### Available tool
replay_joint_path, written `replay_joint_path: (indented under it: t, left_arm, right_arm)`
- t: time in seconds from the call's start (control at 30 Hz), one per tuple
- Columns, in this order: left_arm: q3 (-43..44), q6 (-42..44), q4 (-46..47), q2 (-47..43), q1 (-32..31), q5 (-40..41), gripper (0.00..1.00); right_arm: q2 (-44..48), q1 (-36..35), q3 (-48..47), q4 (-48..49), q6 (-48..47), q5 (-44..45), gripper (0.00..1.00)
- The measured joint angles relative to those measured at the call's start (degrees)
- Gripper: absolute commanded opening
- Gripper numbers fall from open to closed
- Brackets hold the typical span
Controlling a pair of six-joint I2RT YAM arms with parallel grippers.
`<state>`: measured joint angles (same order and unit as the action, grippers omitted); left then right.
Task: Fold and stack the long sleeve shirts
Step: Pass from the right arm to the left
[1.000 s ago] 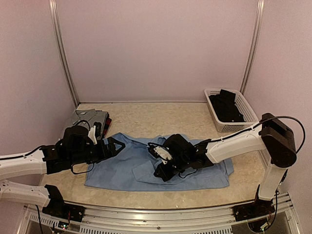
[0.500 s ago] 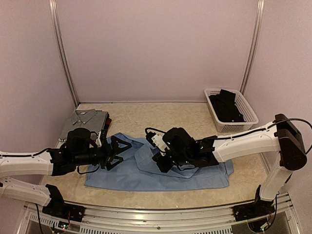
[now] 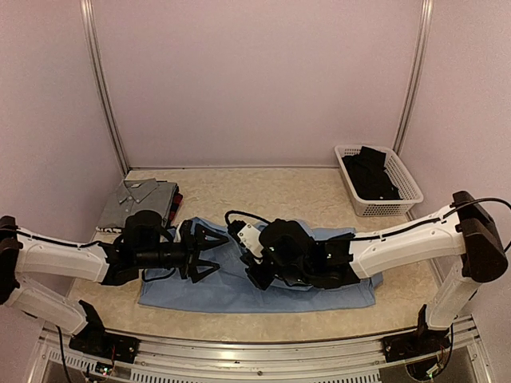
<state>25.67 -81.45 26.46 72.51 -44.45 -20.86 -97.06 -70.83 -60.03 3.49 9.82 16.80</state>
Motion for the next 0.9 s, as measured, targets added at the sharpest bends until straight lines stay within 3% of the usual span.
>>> replay_joint_path:
  t: [0.43, 0.9]
  left_arm:
    - [-0.07, -4.94, 5.57, 2.82, 1.14, -3.15, 0.90]
    - [-3.15, -9.27, 10.56, 5.27, 1.42, -5.60, 0.77]
  right_arm:
    - [0.00, -3.45, 1.90, 1.18, -3.63, 3.63, 0.00]
    - [-0.83, -7.48, 2.08, 2.38, -7.54, 6.60, 0.00]
